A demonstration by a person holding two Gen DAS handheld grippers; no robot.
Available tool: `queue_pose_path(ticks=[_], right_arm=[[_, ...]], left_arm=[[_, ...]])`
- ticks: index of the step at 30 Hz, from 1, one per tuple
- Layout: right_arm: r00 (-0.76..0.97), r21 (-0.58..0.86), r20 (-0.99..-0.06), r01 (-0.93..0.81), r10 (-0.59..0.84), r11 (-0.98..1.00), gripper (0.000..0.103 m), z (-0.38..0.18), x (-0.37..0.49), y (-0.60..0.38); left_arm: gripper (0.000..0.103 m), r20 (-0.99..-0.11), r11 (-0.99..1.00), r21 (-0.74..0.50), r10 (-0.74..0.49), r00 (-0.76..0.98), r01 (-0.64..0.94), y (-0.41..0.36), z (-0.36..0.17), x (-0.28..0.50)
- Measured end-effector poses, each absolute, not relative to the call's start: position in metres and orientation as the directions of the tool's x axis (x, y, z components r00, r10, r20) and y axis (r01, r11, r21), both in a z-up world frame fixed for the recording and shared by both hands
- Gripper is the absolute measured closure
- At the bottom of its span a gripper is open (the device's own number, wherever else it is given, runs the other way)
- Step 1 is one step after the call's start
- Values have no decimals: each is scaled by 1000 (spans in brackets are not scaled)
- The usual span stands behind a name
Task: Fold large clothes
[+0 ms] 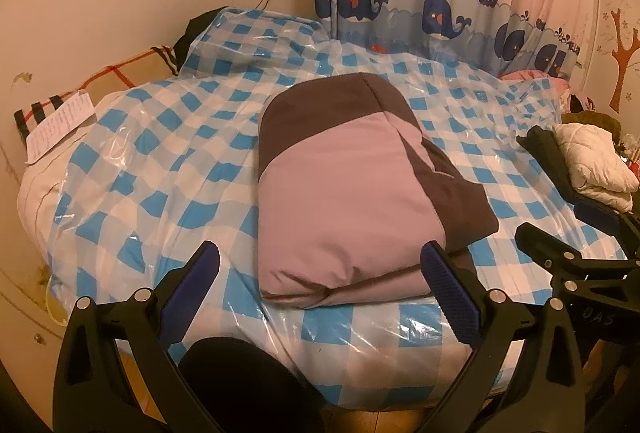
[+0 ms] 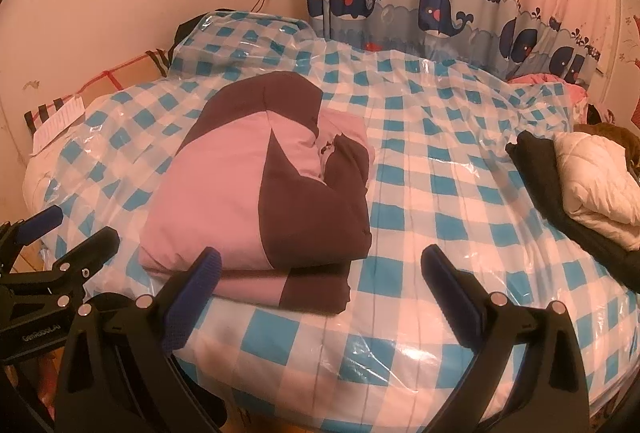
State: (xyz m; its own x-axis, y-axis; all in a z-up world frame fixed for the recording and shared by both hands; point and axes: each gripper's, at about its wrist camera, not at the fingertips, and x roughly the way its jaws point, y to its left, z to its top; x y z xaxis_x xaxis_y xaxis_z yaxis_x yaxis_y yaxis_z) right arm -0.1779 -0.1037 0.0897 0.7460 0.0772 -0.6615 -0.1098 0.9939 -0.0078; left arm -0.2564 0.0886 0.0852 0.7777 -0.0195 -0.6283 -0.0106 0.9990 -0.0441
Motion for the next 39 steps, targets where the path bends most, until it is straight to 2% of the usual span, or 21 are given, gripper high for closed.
queue_pose_path(ticks=[39], right_arm=[[732,-19,-676,-125,80,992,7,86,-173,-101]], left_arm=[[6,-639,999,-40,-26,769,1,88,82,-254]])
